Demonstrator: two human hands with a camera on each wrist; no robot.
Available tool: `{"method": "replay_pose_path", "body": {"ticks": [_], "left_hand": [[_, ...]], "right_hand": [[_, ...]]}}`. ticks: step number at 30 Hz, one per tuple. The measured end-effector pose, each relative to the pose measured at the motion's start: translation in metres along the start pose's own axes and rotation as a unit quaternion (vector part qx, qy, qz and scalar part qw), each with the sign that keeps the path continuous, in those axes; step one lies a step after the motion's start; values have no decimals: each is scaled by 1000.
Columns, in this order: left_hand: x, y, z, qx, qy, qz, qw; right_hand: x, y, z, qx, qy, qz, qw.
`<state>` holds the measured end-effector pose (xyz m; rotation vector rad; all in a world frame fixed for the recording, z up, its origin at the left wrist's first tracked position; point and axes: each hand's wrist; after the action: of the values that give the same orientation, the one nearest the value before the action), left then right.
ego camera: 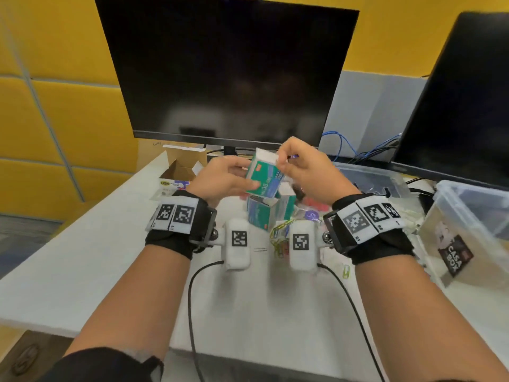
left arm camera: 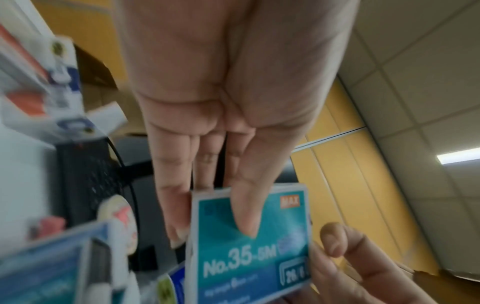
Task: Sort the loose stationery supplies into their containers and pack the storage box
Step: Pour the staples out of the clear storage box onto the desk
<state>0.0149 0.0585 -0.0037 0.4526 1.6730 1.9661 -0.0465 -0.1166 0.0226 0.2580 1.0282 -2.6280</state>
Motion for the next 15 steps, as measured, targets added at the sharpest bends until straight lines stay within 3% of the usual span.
{"method": "replay_pose_path", "body": {"ticks": [4,9,12,15], "left_hand": [[-24,30,-44,43,-49,-35,997],[-60,64,-115,87,-109,-68,988],[-78,81,-163,123,-159,-64,978],[-93,93,-210,144,-165,-58,974]], "right_hand": [[19,-4,57,60,-26,-36,997],[53,6,133,120,-45,-158,979],[77,10,174,119,-26,-196,973],[96,21,207,130,-19,-239,962]]}}
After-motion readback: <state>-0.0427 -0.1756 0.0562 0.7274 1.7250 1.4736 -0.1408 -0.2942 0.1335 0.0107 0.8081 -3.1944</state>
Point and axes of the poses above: each hand's wrist, its own x-axis away from the middle knuckle, its own z-axis out of the back of the hand, y = z × x, and after that the axes turned 9 degrees about -y, right-handed
